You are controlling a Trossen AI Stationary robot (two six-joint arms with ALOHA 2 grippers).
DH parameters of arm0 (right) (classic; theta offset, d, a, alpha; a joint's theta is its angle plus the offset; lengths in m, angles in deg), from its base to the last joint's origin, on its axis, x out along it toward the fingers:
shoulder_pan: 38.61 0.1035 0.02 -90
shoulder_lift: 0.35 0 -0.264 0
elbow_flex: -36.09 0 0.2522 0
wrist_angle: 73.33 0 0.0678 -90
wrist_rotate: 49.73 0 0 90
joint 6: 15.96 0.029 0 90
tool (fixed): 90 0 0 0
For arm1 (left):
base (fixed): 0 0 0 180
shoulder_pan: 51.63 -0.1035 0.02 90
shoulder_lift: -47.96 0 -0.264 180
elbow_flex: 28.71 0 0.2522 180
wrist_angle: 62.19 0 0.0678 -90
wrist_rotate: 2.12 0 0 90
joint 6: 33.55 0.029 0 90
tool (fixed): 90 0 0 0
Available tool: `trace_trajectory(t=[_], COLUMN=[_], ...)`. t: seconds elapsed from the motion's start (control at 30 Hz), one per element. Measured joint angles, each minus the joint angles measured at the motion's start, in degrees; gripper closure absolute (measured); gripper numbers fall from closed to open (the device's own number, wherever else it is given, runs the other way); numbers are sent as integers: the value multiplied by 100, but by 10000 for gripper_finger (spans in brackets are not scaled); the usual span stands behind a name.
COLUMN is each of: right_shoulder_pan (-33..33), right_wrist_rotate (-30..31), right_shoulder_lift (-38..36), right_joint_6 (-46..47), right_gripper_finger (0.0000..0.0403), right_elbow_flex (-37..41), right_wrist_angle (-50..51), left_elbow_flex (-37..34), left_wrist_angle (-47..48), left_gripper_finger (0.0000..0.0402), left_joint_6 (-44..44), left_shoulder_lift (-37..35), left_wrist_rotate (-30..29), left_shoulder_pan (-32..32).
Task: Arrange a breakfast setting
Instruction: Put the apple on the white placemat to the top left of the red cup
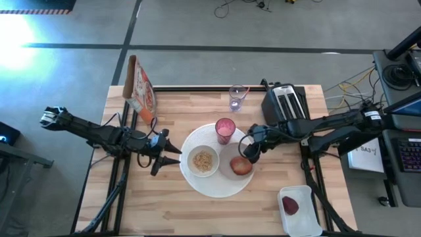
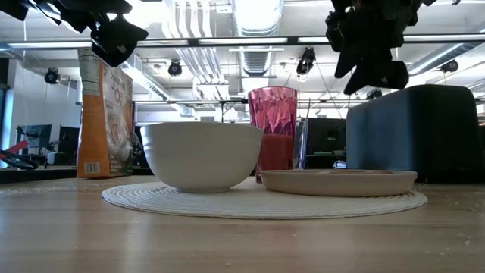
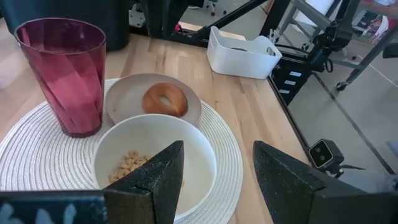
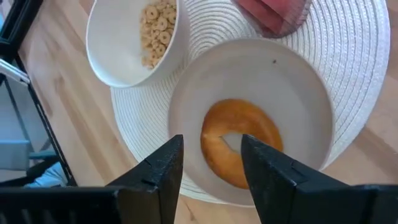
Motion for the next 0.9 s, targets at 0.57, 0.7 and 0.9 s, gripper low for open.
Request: trace_trajectory(t=[0.57, 0.7, 0.9], right_shoulder_pan=[1318, 1927, 2527], right_wrist_rotate=[-647, -597, -722], right_shoulder_lift=[163, 299, 363], right_joint_6=[3004, 4158, 5512], right_gripper_finger=[234, 234, 234], right_elbow_flex=[0, 0, 0], right_wrist_angle=[-791, -654, -696], left_elbow_flex=[0, 0, 0], left_wrist_angle=[104, 99, 89], left_gripper_finger=[225, 225, 225], left_joint_6=[711, 978, 1215], left_shoulder_lift=[-329, -372, -371], left_wrist_rotate=[-483, -643, -827], left_shoulder_pan=[-30, -49, -79])
